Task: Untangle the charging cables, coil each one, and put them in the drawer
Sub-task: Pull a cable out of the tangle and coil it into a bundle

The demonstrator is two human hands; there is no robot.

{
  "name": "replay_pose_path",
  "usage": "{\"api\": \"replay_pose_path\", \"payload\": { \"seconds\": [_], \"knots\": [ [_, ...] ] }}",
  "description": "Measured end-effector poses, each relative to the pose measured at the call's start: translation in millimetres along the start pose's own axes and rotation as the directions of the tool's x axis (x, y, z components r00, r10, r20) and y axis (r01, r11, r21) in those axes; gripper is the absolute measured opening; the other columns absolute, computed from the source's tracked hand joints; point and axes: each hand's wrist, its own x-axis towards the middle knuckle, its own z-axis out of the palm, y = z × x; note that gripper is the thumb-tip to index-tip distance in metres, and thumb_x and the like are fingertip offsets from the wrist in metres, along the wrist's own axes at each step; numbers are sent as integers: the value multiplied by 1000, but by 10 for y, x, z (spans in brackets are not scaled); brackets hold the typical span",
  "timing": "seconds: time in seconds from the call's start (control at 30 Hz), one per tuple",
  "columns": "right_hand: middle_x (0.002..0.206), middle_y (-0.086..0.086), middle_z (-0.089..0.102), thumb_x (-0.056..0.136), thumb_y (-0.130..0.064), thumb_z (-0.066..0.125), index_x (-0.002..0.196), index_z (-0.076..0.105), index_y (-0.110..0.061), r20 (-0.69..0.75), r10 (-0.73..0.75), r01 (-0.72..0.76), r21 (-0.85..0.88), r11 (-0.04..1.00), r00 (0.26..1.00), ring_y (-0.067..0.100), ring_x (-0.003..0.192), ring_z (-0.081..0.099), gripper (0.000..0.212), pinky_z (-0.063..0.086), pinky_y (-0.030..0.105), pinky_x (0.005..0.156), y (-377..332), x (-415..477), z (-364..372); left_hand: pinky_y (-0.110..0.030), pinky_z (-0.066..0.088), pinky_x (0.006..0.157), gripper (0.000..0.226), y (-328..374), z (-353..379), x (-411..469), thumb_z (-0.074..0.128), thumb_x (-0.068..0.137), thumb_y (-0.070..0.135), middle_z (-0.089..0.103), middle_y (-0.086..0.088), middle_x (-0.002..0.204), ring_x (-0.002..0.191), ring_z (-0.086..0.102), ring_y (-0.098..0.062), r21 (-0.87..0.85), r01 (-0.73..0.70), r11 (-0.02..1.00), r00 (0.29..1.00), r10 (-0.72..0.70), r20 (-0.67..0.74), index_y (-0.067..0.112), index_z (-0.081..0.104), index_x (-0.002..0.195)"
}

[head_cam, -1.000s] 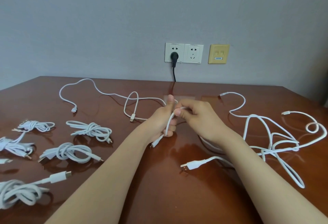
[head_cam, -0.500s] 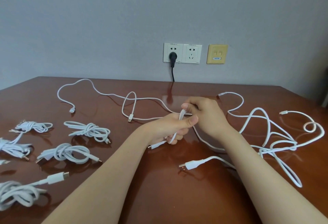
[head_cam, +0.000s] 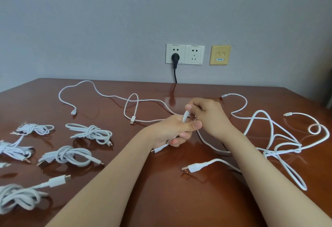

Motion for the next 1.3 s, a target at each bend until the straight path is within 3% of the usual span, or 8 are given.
{"api": "replay_pose_path", "payload": {
  "seconds": [0.27, 0.43, 0.53, 0.6, 0.67, 0.77, 1.13, 1.3],
  "knots": [
    [61, -15, 56, 92, -18, 56, 61, 59, -24, -61, 91, -79, 173, 982, 994, -3, 59, 49, 32, 36, 8, 57, 23, 55, 28, -14, 20, 32, 37, -34, -19, 17, 41, 94, 42, 32, 5, 44, 30, 23, -3, -67, -21, 998, 1000, 20, -19, 13, 40, 71],
    [52, -1, 52, 96, -23, 48, 55, 54, -17, -43, 195, -172, 320, 932, 980, 0, 34, 39, 42, 26, 22, 50, 121, 88, -39, -13, 17, 30, 40, -55, -24, 48, 32, 98, 43, 30, 5, 41, 27, 21, -4, -219, -60, 974, 989, 29, -144, 13, 41, 74],
    [52, -1, 55, 98, -27, 42, 58, 54, -19, -41, 207, -190, 254, 948, 978, 1, 39, 44, 43, 33, 26, 54, 120, 65, 4, -14, 17, 31, 38, -78, -22, 93, 33, 99, 40, 33, 5, 42, 27, 23, -4, -314, -118, 942, 963, 31, -269, 13, 40, 74],
    [70, 4, 63, 99, -32, 35, 71, 57, -20, -57, 145, -144, 24, 989, 988, 15, 69, 60, 37, 42, 33, 68, 80, 33, 28, -13, 18, 31, 35, -92, -31, 114, 35, 99, 37, 36, 4, 43, 28, 24, -4, -381, -167, 909, 943, 35, -331, 12, 41, 75],
    [96, 11, 64, 101, -35, 29, 91, 56, -19, -29, 86, -90, -230, 969, 996, 32, 94, 56, 33, 38, 36, 77, -5, -22, 36, -13, 19, 31, 32, -106, -47, 121, 37, 99, 34, 38, 4, 43, 28, 25, -4, -414, -202, 888, 930, 41, -366, 12, 42, 77],
    [108, 17, 61, 100, -26, 31, 107, 49, -15, 36, 68, -50, -365, 930, 997, 40, 97, 54, 23, 35, 37, 74, -50, -73, 76, -12, 20, 32, 32, -115, -55, 144, 36, 100, 32, 39, 3, 42, 28, 26, -5, -401, -214, 891, 916, 40, -400, 11, 43, 77],
    [103, 20, 62, 100, -25, 33, 108, 53, -11, 70, 20, 9, -393, 919, 997, 41, 93, 54, 26, 34, 34, 67, -24, -86, 192, -14, 24, 31, 33, -145, -12, 227, 37, 101, 23, 40, 5, 35, 25, 29, -8, -171, -226, 959, 846, 106, -523, 10, 49, 74],
    [97, 16, 63, 100, -39, 30, 76, 50, -18, 56, 78, -53, -362, 931, 995, 38, 94, 55, 38, 34, 33, 69, -78, -80, 179, -14, 24, 31, 39, -140, 28, 221, 37, 101, 20, 38, 4, 32, 23, 30, -7, -96, -256, 962, 818, 163, -552, 14, 47, 64]
  ]
}}
